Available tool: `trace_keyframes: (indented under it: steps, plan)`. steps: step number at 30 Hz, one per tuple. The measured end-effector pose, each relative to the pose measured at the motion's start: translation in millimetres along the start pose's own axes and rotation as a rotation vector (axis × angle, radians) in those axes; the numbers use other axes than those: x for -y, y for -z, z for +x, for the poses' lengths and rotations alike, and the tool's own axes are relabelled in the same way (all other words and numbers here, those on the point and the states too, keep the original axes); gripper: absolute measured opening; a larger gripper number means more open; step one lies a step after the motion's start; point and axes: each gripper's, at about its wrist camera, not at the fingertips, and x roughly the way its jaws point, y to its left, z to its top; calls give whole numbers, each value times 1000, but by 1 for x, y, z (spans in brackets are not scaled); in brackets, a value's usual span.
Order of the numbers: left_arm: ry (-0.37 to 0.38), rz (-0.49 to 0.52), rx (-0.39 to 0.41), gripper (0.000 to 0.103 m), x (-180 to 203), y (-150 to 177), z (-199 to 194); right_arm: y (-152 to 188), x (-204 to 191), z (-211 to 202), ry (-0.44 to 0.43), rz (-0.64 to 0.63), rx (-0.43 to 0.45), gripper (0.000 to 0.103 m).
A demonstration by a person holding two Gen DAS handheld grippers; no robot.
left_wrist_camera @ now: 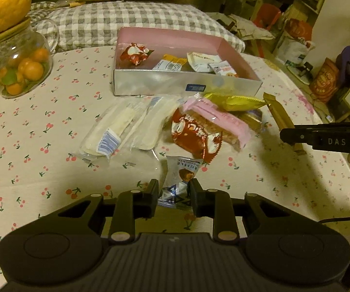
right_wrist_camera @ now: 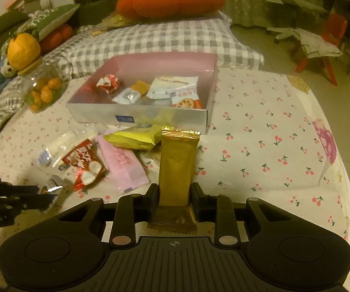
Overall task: Organize snacks
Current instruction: 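Grasp the silver-blue packet with the left gripper while the right grasps the gold bar, then lift both held snacks and carry them over the pink box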
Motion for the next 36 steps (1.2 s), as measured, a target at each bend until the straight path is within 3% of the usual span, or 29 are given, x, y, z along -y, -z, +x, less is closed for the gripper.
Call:
trace_keyframes:
  steps: [15, 29, 36]
  plan:
    - [24, -44, 76, 24, 8, -13, -18, -11, -4, -20, -65, 89, -21, 27]
    - [27, -142, 135, 24, 11, -51, -20, -41, -18, -22, -106, 121, 24, 27]
    - [-10, -86, 154, 24, 17, -78, -16, -64, -16, -14, -124, 149, 34, 27]
